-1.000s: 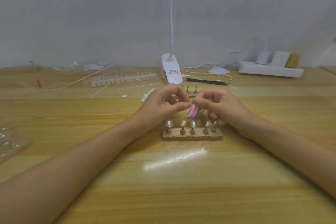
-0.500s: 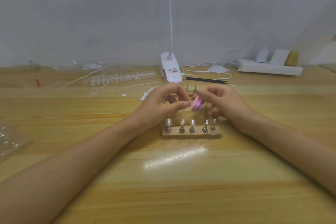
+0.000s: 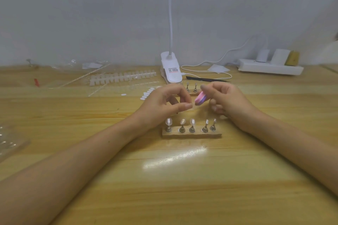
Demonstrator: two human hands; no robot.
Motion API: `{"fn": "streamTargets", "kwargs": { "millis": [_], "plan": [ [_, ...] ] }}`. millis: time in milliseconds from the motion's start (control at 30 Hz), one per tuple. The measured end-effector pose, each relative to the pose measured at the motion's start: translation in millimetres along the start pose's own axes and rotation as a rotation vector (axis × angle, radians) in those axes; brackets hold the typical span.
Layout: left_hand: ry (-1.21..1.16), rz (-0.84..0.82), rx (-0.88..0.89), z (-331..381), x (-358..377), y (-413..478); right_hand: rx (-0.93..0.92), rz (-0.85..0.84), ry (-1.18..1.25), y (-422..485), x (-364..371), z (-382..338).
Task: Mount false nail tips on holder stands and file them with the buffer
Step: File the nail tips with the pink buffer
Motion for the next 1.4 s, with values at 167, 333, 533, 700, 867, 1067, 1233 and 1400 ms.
{"fn": "streamTargets", "kwargs": {
  "millis": [167, 333, 533, 700, 867, 1067, 1233, 1400],
  "plan": [
    [0.011, -0.009, 0.001, 1, 1, -1, -0.006, -0.096, -0.049, 1, 3, -1],
    [-0.004, 0.019, -0.019, -1, -1, 0, -0.014, -0.161, -0.07, -2, 10, 0],
    [-0.004, 0.024, -0.005, 0, -1, 0, 0.008, -0.106, -0.047, -2, 6, 1],
    [0.019, 0.013, -0.024, -1, -1, 1, -0.012, -0.012, 0.001, 1, 1, 1],
    [-0.012, 0.063, -0.054, -3, -3, 1, -0.016, -0.072, -0.059, -2, 8, 1],
    [-0.018, 0.079, -0.074, -4, -4, 0, -0.015, -0.108, -0.079, -2, 10, 1],
    [0.001, 0.039, -0.054, -2, -2, -2, -0.003, -0.073, -0.044, 1, 1, 0],
    [-0.097, 0.073, -0.09, -3, -4, -1, -0.013, -0.138, -0.048, 1, 2, 0]
  ]
}}
Point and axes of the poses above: each hand's wrist, its own y-axis towards the middle knuckle, its own x-axis out of the palm, z = x × y, the point moved 4 cm from there along y, towards the middle knuckle, and after that the axes turned 5 degrees about y, right-handed, at the moved point
